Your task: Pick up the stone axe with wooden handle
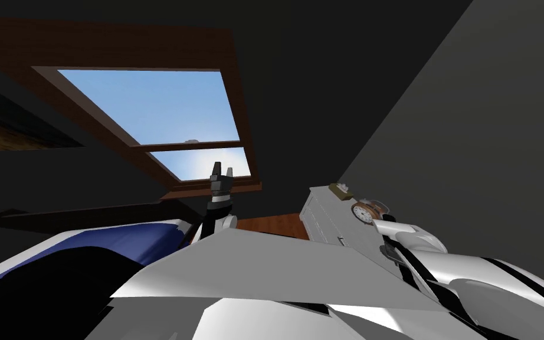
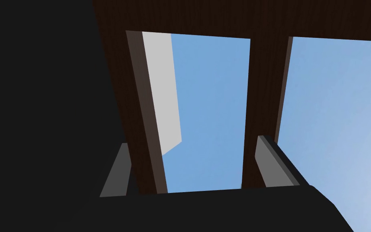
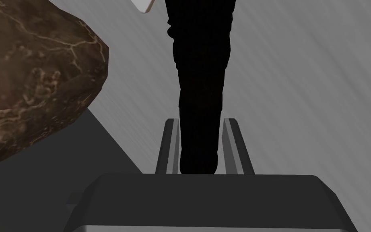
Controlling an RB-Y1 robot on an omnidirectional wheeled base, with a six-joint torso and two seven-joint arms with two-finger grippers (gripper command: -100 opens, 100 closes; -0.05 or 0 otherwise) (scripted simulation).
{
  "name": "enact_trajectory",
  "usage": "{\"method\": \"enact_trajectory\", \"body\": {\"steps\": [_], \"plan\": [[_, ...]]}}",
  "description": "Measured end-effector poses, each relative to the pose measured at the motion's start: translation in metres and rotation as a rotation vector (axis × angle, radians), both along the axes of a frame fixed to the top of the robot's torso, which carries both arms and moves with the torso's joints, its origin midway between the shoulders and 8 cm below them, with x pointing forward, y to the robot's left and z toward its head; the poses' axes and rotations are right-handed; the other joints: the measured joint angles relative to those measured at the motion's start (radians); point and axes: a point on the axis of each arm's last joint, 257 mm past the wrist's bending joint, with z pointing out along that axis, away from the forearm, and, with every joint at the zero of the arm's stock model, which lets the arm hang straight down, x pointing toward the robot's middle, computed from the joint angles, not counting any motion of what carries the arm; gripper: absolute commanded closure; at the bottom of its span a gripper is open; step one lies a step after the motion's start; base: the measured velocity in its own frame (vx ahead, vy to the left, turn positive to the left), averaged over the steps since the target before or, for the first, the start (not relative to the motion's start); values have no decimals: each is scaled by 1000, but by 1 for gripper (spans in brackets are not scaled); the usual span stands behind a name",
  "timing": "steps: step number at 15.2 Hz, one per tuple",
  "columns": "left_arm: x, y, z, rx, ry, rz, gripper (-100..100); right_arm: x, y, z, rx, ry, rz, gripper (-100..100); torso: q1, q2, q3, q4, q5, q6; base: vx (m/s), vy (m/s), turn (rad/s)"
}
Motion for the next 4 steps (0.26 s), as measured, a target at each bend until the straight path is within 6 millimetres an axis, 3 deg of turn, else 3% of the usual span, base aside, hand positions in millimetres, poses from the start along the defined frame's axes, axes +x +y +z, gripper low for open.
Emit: {"method": "enact_trajectory", "body": {"steps": [3,4], "plan": [[0,0,0,0,0,0,0,4,-9,12,-1,2,18,100,9,-5,-3,-1,2,0,96,127,-155],[0,0,0,0,0,0,0,5,-11,15,1,4,22,100,11,-6,-3,-1,3,0,44,76,-45]]}}
